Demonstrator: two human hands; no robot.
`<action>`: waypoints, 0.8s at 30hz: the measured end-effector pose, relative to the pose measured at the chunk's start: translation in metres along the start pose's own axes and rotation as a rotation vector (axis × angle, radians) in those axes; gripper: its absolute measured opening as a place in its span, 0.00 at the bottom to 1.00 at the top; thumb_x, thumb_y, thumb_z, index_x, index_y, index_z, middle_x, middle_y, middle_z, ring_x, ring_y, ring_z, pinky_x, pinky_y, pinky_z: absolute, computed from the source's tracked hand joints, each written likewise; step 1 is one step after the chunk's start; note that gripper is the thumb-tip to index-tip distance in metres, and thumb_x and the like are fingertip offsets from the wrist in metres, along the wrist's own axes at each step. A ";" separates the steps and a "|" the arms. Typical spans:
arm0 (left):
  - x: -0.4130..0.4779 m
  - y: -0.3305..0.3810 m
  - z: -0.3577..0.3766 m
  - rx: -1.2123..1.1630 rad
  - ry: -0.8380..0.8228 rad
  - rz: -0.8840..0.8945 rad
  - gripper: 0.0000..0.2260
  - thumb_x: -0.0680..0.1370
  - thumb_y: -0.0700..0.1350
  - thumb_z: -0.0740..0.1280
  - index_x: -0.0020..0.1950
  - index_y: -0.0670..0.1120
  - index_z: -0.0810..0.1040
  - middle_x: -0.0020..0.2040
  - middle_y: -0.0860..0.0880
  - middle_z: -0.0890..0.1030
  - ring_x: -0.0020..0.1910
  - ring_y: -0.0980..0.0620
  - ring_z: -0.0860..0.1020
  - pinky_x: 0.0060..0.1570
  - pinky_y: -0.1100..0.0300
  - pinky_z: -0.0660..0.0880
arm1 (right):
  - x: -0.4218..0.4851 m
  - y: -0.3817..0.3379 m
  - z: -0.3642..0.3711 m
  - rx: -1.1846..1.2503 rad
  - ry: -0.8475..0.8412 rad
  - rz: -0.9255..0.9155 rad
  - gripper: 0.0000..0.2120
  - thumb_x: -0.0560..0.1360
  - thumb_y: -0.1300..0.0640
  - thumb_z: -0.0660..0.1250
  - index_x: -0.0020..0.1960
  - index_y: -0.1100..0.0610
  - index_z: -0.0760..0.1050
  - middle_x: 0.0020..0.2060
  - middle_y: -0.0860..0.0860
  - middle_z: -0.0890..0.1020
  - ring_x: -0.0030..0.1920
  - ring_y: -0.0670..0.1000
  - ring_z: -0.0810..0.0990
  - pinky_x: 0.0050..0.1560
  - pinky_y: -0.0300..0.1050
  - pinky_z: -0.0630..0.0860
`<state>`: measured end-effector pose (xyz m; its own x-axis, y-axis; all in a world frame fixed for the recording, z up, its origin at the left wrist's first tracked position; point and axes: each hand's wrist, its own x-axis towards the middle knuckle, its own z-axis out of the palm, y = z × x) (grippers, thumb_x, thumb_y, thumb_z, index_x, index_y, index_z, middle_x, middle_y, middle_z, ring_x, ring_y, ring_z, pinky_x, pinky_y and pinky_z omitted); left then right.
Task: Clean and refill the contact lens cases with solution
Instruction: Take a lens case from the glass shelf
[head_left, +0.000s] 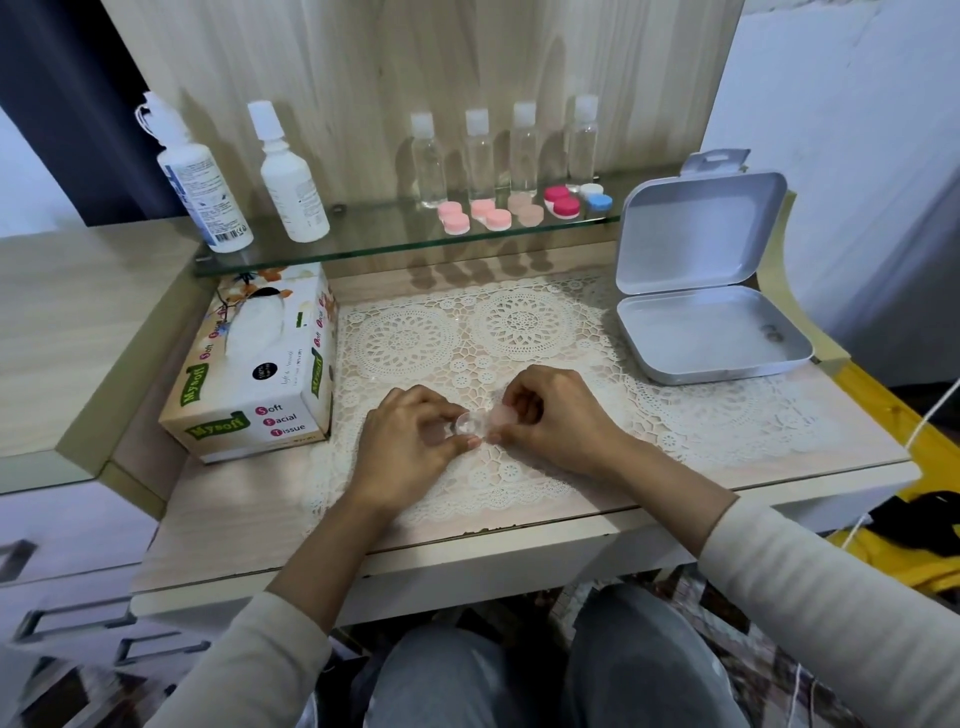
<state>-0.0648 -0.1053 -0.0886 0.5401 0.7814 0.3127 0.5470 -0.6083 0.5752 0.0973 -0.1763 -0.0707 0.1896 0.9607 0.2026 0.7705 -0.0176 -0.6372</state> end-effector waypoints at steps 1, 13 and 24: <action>0.000 0.000 0.000 0.002 0.004 0.001 0.13 0.66 0.50 0.76 0.48 0.49 0.83 0.43 0.57 0.76 0.48 0.55 0.71 0.50 0.59 0.67 | 0.001 0.001 0.000 -0.003 -0.005 -0.011 0.14 0.66 0.54 0.76 0.45 0.59 0.77 0.40 0.48 0.75 0.41 0.47 0.72 0.36 0.31 0.66; -0.002 -0.001 0.003 0.008 0.011 0.005 0.14 0.67 0.52 0.74 0.50 0.49 0.83 0.44 0.57 0.75 0.49 0.54 0.71 0.53 0.55 0.68 | 0.000 0.007 0.001 0.040 -0.056 0.004 0.20 0.66 0.55 0.75 0.56 0.58 0.77 0.50 0.50 0.75 0.48 0.47 0.74 0.44 0.31 0.67; -0.003 -0.003 0.003 -0.002 0.019 0.000 0.14 0.67 0.52 0.74 0.51 0.49 0.83 0.44 0.58 0.74 0.49 0.54 0.71 0.52 0.58 0.67 | -0.002 0.010 0.001 0.068 -0.035 -0.033 0.14 0.69 0.63 0.71 0.55 0.60 0.79 0.52 0.52 0.78 0.49 0.46 0.75 0.46 0.23 0.66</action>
<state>-0.0661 -0.1063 -0.0940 0.5278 0.7838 0.3272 0.5459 -0.6082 0.5763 0.1042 -0.1779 -0.0785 0.1420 0.9696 0.1990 0.7325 0.0323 -0.6800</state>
